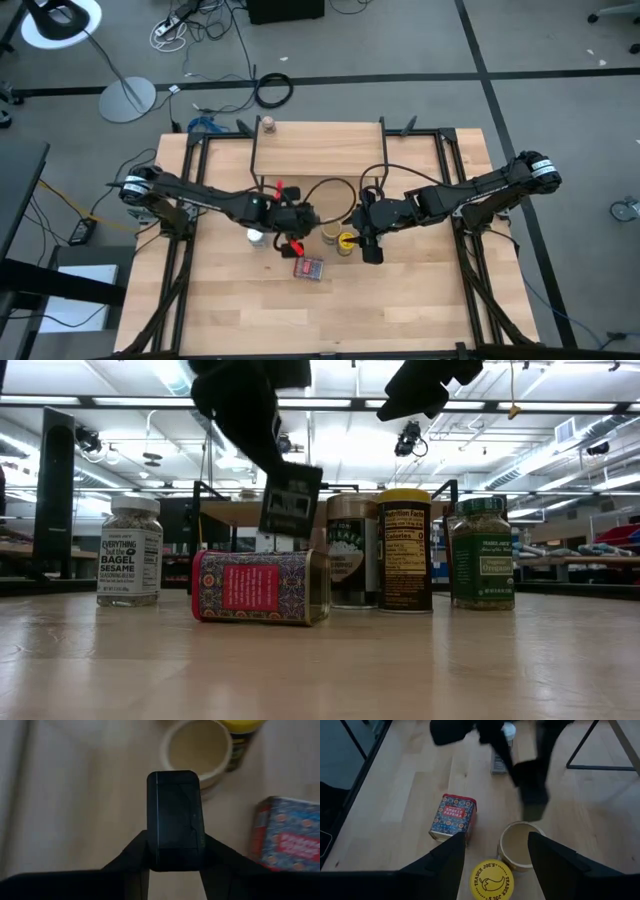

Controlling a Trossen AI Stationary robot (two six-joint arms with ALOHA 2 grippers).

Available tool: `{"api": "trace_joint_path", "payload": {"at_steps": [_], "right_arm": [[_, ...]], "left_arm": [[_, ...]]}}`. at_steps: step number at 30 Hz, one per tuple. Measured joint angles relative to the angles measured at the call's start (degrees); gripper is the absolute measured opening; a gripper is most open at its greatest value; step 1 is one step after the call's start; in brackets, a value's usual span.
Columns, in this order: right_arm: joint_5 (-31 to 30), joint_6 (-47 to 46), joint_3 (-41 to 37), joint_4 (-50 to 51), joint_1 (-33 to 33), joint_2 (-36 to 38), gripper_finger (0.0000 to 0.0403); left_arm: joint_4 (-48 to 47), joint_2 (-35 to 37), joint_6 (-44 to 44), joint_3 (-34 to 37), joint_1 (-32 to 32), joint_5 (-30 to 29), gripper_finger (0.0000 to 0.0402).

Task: Shelf spices
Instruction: Put the black seasoning can on the shelf

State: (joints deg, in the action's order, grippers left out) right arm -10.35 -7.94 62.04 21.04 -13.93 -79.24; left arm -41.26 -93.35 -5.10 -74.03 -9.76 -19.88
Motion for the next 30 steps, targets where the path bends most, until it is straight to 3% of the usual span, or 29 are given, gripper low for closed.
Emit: {"api": "trace_joint_path", "payload": {"at_steps": [3,9,17,23,27,30], "right_arm": [[0.0,0.0,0.0,0.0,0.0,0.0,0.0215],[0.0,0.1,0.0,0.0,0.0,0.0,0.0215],[0.0,2.1,0.0,-0.3,-0.6,0.0,0.0215],[-0.1,3.4,0.0,-0.9,-0.6,0.0,0.0215],[-0.1,3.7,0.0,-1.8,-0.6,0.0,0.0215],[-0.1,3.7,0.0,-2.1,-0.6,0.0,0.0215]], "left_arm": [[-4.7,0.0,3.5,-3.7,0.7,-3.3,0.0123],[-9.6,1.2,9.3,-8.5,5.2,-4.5,0.0123],[-8.5,11.4,15.9,-9.3,14.1,-2.5,0.0123],[-4.4,17.2,21.4,-9.4,25.1,5.7,0.0123],[-3.7,17.0,24.7,-9.4,33.5,16.0,0.0123],[-3.5,14.7,29.4,-9.4,38.1,19.7,0.0123]]}}
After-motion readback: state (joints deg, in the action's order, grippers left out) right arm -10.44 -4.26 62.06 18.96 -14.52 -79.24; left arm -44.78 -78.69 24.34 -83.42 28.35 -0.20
